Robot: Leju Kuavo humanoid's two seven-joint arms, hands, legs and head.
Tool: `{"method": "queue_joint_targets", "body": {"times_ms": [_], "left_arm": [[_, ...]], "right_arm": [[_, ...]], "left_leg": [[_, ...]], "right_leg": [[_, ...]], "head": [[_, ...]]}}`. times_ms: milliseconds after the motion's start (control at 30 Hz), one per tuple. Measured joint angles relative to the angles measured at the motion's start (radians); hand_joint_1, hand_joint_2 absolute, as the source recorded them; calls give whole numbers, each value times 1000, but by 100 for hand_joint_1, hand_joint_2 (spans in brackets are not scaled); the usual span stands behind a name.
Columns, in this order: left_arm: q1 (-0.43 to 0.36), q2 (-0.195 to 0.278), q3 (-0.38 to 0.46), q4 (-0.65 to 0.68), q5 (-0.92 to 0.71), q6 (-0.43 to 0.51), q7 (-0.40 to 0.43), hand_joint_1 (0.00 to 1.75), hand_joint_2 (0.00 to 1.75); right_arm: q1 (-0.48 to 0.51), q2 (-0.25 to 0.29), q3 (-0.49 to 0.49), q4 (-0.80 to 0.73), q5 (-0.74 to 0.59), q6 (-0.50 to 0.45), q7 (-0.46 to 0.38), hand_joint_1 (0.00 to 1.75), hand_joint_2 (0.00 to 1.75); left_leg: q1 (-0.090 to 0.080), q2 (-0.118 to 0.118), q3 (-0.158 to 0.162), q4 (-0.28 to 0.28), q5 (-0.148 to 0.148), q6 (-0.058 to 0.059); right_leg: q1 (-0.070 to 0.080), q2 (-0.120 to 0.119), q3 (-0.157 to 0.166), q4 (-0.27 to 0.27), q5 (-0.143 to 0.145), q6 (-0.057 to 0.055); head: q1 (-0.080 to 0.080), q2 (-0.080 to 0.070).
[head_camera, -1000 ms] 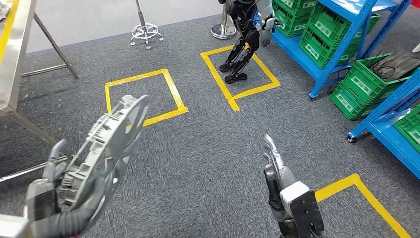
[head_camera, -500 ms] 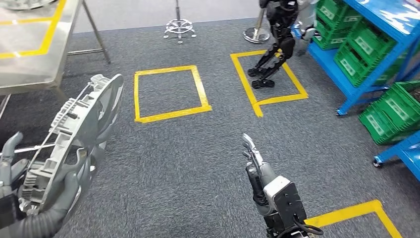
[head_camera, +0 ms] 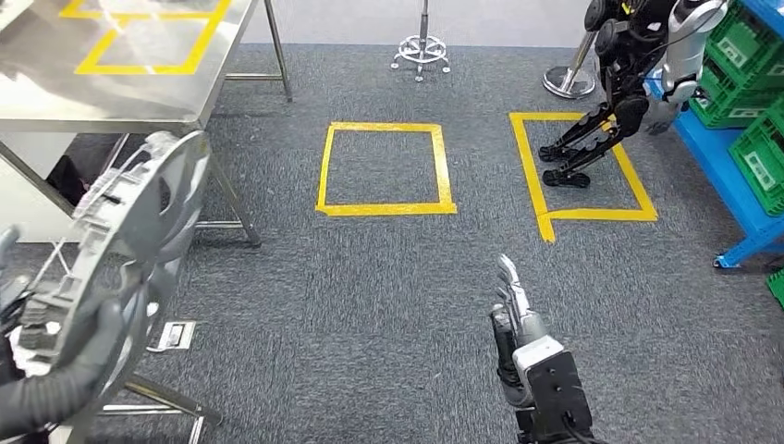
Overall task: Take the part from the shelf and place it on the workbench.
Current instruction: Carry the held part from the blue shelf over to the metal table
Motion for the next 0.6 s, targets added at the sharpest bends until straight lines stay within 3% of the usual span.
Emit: {"method": "queue_joint_targets", "body": {"times_ms": [33,67,133,167,267,333,400,467,533,600], "left_arm": [[8,5,21,-4,4,1,11,175,175],[18,11,42,-7,8,2,23,175,175],[40,21,81,-15,11,3,45,175,175],[49,26,100,-20,12,3,54,175,175],[73,38,153,-39,9,2,78,175,175],[92,44,186,-51,7,3,89,175,175],[115,47,220,-64,8,6,92,175,175],[135,49,251,-77,11,8,86,175,175],[145,48,273,-85,13,9,79,175,175],[153,48,288,-90,13,9,75,175,175]], "right_arm": [[17,-2,-12,-13,23,-10,9,0,0],[36,-3,-27,-27,45,-15,16,0,0],[72,-4,-59,-52,80,-18,22,0,0],[85,-4,-75,-65,91,-18,24,0,0],[120,-3,-123,-104,96,-15,25,0,0],[143,-3,-156,-129,83,-11,22,0,0],[160,-1,-187,-145,58,2,14,0,0],[170,0,-214,-156,41,21,4,0,0],[178,1,-233,-165,37,34,-2,0,0],[183,4,-246,-167,37,39,-4,0,0]], "left_leg": [[-1,36,-29,62,-33,-3],[1,55,-60,131,-63,-7],[8,69,-90,204,-82,-14],[11,75,-76,185,-66,-17],[14,127,40,-3,-7,-20],[10,142,77,-58,-8,-11],[8,117,76,-57,-8,3],[10,95,80,-59,-3,16],[11,72,81,-59,2,25],[6,44,78,-59,5,29]], "right_leg": [[2,-14,2,-3,0,-2],[4,-29,1,-3,-1,-4],[5,-58,1,0,-6,-4],[4,-71,1,2,-8,-2],[5,-104,-2,22,-26,14],[8,-122,-5,34,-39,28],[4,-135,7,37,-47,40],[-2,-100,3,70,-74,54],[-4,-44,-43,177,-136,61],[-4,-27,-100,304,-185,58]], "head": [[-7,0],[-12,0],[-19,0],[-22,0],[-33,0],[-32,0],[-26,0],[-21,0],[-10,0],[1,0]]}}
